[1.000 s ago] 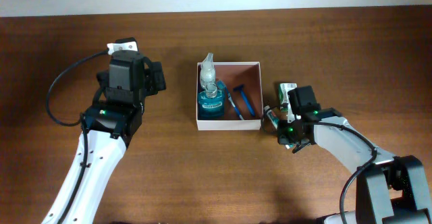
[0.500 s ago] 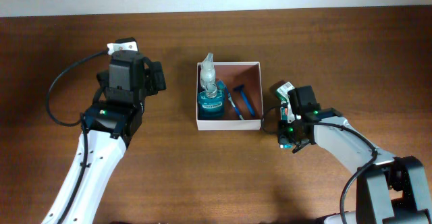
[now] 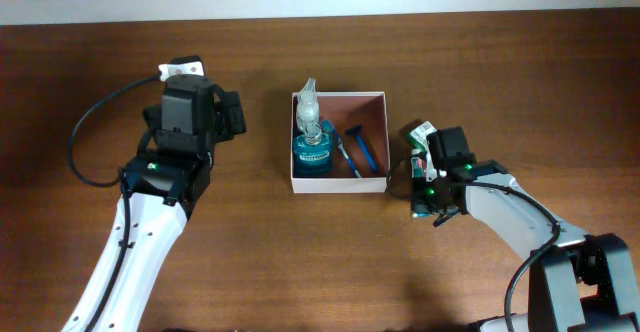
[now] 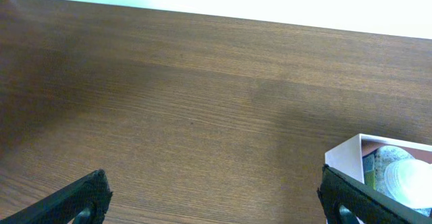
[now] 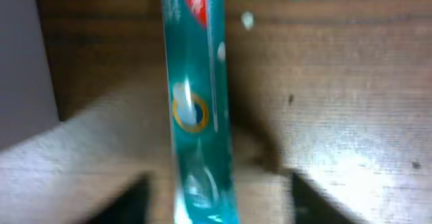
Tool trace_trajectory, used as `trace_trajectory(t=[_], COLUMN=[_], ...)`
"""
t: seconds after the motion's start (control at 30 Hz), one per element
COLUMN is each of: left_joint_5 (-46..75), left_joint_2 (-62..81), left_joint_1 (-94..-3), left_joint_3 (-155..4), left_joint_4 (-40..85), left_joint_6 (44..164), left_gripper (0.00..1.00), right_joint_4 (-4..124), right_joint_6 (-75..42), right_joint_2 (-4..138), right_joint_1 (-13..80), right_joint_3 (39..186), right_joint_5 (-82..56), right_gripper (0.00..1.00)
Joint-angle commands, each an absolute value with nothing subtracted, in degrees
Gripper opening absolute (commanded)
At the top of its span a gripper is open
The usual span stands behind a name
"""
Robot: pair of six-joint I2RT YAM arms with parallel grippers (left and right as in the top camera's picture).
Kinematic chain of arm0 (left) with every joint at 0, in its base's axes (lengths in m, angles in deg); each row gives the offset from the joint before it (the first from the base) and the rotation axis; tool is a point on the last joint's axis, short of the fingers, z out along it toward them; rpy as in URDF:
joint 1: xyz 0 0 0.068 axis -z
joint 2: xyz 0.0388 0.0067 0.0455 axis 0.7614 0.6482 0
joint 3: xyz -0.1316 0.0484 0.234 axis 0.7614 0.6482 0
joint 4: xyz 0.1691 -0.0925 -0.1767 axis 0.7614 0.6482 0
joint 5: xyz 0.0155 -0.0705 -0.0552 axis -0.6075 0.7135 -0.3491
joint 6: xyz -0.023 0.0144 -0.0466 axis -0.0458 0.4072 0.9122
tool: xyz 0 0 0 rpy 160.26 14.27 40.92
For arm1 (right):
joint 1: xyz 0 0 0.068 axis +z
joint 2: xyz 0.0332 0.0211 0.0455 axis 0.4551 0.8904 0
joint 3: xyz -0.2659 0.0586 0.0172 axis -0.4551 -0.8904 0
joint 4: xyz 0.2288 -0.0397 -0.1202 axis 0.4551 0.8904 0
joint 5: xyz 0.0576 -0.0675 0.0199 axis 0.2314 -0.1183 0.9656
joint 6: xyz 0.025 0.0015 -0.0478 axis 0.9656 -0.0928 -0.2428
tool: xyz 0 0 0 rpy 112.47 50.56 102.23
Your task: Pack container
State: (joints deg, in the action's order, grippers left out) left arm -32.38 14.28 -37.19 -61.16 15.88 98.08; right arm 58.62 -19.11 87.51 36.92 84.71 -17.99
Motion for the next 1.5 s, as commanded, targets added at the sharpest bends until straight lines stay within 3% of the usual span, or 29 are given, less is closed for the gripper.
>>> trace_trajectory(t=[0.0,0.23,0.47,0.5,0.53,0.6,0.67,1.0,1.13,1.3,1.47], left_joint_5=[-32.99,-32.99,-32.99,-32.99,-32.99,-32.99,-32.99,-32.99,-32.99,-32.99,-32.99], left_joint_2=[13.84,13.84,13.84,13.84,13.84,13.84,13.84,13.84,13.84,13.84,13.84], left_joint_1=[-37.38,-37.38,-37.38,-37.38,-37.38,-37.38,-37.38,-37.38,-37.38,-37.38,-37.38], left_joint_3=[-61.72,-61.72,-61.72,-61.72,-61.72,-61.72,-61.72,-61.72,-61.72,-61.72,-61.72], left_joint_4=[15.79,15.79,15.79,15.79,15.79,15.79,15.79,15.79,15.79,15.79,15.79], left_joint_6=[97.79,97.79,97.79,97.79,97.79,97.79,97.79,97.79,97.79,97.79,97.79], left_gripper=[0.99,0.99,0.99,0.99,0.99,1.00,0.99,0.99,0.99,0.99,0.99], right_joint_4=[55.82,48.87,45.04,44.87,44.87,45.31,46.29,67.77,74.62,70.59,67.60], right_joint_6=[-19.33,-19.33,-19.35,-19.35,-19.35,-19.35,-19.33,-19.30,-19.30,-15.65,-14.93], right_joint_2=[87.71,88.61,96.83,97.15,97.15,96.91,96.59,86.53,77.61,70.29,71.97], right_joint_1=[37.14,37.14,37.14,37.07,37.09,37.07,37.07,37.25,37.79,40.00,44.52], right_joint_3=[84.40,84.40,84.40,84.40,84.40,84.47,84.66,95.85,105.41,109.54,109.51], right_joint_5=[-18.14,-21.16,-25.92,-25.92,-25.90,-25.90,-25.90,-24.74,-16.09,-12.50,-12.48], right_gripper=[0.82,0.81,0.71,0.65,0.46,0.16,0.05,0.04,0.04,0.04,0.05])
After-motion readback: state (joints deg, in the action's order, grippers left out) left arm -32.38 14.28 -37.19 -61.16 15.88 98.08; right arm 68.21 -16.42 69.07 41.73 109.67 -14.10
